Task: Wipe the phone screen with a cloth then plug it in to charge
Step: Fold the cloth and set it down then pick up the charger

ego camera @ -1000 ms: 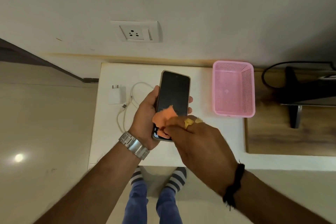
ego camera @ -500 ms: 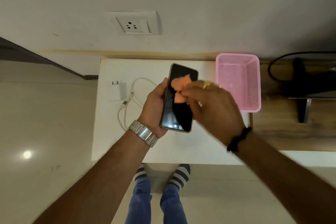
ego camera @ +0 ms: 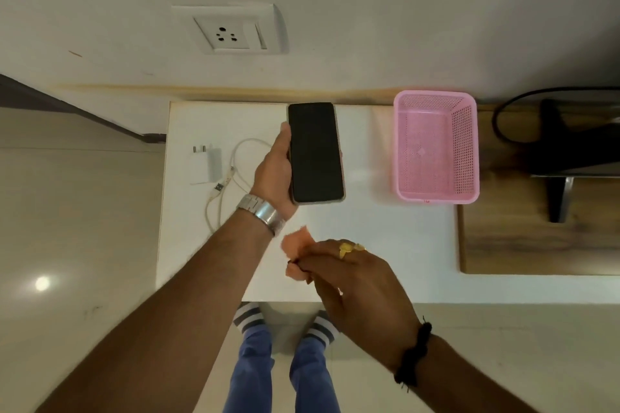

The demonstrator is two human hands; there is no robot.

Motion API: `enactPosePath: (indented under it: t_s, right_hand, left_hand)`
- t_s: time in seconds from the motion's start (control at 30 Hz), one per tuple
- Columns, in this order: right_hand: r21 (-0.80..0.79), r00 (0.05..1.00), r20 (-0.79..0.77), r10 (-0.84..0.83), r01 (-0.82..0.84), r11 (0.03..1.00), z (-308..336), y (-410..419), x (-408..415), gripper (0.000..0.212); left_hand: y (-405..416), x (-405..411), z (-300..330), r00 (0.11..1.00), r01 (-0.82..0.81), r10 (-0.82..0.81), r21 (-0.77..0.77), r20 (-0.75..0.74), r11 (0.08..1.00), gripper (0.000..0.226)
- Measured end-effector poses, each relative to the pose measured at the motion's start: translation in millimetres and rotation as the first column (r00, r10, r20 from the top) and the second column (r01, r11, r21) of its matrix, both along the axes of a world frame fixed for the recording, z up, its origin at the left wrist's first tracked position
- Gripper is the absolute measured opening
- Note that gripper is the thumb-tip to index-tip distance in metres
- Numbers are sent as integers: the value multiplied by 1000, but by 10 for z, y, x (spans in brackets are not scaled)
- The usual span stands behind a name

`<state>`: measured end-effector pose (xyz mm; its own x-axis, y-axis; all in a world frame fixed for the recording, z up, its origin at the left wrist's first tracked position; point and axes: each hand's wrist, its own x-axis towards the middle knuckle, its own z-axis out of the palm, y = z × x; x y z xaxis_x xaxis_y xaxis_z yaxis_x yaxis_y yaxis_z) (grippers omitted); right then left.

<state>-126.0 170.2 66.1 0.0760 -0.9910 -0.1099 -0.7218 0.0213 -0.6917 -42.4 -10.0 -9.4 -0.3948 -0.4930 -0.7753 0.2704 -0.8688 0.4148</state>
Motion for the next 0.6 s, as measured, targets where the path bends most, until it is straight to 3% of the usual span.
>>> enactPosePath:
  t_s: [0.07,0.13,0.23,0.43,0.6]
  right_hand:
    - [86,945,227,-235,221,972,-40,15,-70,18]
    - [245,787,414,-458,388,889,-121,-43,-153,16]
    - [373,614,479,-627,504,779,-323,-154,-258,13]
    - [642,142,620,-771,473,603,-614,-310,-427,23]
    - [708,-12,654,-757,362,606,-718,-409,-542,31]
  left_hand:
    - [-113,-11,-60,984,67,-53,-78,172,995,52]
    - [-170,-43,-158,938,174,-120,-143,324,974,32]
    - [-189,-79,-342,831,328,-171,-217,530,920,20]
    - [-160,-73,-640,697,448,-133,-283,704,848,9]
    - [-158,-115,-743,616,491,-104,-277,781,826,24]
